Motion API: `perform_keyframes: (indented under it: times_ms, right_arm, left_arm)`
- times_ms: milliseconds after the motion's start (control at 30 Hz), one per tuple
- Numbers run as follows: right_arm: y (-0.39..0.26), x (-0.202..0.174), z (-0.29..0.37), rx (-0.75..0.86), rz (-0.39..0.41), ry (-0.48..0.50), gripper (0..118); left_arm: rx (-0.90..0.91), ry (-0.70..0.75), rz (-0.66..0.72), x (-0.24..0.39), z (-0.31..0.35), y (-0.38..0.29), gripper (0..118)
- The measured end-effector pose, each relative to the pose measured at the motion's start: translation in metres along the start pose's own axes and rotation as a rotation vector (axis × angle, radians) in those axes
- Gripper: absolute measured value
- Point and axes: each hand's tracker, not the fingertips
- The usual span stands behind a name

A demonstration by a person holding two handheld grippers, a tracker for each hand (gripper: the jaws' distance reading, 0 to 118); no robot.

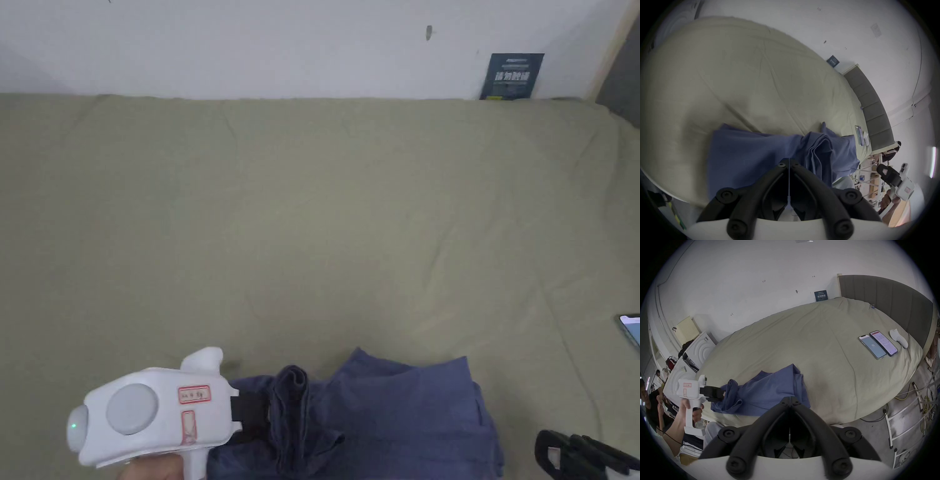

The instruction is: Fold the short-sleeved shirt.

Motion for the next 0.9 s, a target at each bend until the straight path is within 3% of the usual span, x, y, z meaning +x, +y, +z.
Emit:
perform_keyframes:
  times_ms: [133,200,333,467,567,667,767,800,867,900]
  right_arm:
    - [-0.001,0.006,-0.002,-0.013,-0.017,-0.012,0]
    - [-0.005,0.011,-0.005,-0.022,-0.024,-0.018,0]
    - [-0.005,0.009,-0.006,-0.033,-0.029,-0.014,0]
    - [0.002,-0.004,-0.009,-0.030,-0.015,0.001,0]
    - [0.006,-0.014,-0.015,-0.033,-0.006,0.036,0]
    - [0.006,-0.024,-0.022,-0.037,0.020,0.051,0]
    - [0.006,-0.031,-0.027,-0.041,0.027,0.064,0]
    - [0.006,-0.033,-0.028,-0.042,0.025,0.066,0]
    - [0.006,-0.034,-0.028,-0.049,0.024,0.068,0]
    - [0.006,-0.035,-0.028,-0.052,0.025,0.068,0]
  left_arm:
    - [-0.060,0.002,-0.103,-0.003,-0.048,-0.004,0]
    - [-0.037,-0.044,-0.022,-0.007,-0.048,-0.008,0]
    - [-0.049,-0.070,0.009,-0.008,-0.016,-0.002,0]
    - [0.091,-0.058,-0.008,-0.019,0.056,0.007,0]
    - [0.173,0.034,-0.009,-0.048,0.105,0.008,0]
    - [0.168,0.151,-0.002,-0.081,0.122,0.005,0]
    - [0.125,0.077,0.077,-0.104,0.119,0.003,3]
    - [0.117,0.049,0.078,-0.109,0.114,0.003,14]
    - [0.118,0.027,0.079,-0.113,0.108,0.005,104]
    - [0.118,-0.024,0.088,-0.116,0.103,0.006,118]
